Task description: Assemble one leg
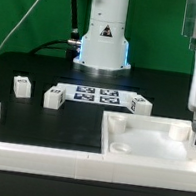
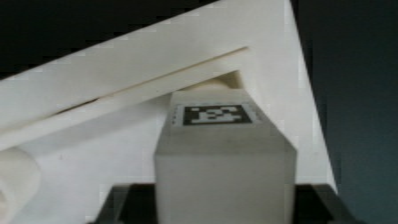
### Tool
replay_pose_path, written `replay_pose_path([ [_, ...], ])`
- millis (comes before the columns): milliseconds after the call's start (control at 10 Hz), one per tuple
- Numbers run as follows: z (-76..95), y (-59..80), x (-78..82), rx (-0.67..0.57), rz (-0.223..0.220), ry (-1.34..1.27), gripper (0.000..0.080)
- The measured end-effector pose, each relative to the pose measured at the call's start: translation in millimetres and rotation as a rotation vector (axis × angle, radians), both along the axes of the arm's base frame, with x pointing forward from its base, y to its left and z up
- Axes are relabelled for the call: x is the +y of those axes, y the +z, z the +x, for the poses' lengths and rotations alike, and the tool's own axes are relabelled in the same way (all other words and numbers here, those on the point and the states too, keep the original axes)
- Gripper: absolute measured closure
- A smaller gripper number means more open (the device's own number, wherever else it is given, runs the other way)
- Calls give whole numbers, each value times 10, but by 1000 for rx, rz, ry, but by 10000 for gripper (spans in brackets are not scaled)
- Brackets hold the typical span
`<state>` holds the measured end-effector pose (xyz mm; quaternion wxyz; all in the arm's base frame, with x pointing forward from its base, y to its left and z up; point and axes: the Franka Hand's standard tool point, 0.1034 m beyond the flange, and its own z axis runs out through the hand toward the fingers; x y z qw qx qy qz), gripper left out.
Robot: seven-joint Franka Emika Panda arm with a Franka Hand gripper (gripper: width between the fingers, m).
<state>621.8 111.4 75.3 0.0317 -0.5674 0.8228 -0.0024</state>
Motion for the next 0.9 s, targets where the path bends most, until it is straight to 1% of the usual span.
replay_pose_path([
  [500,-17,3,-50,12,-2,-48,506],
  [600,-21,-5,-43,12,-2,-17,350],
  [700,-21,-5,-43,12,-2,-11,350],
  [800,-21,-6,-44,12,-3,-8,218],
  [900,-21,-6,-44,12,-3,-6,165],
])
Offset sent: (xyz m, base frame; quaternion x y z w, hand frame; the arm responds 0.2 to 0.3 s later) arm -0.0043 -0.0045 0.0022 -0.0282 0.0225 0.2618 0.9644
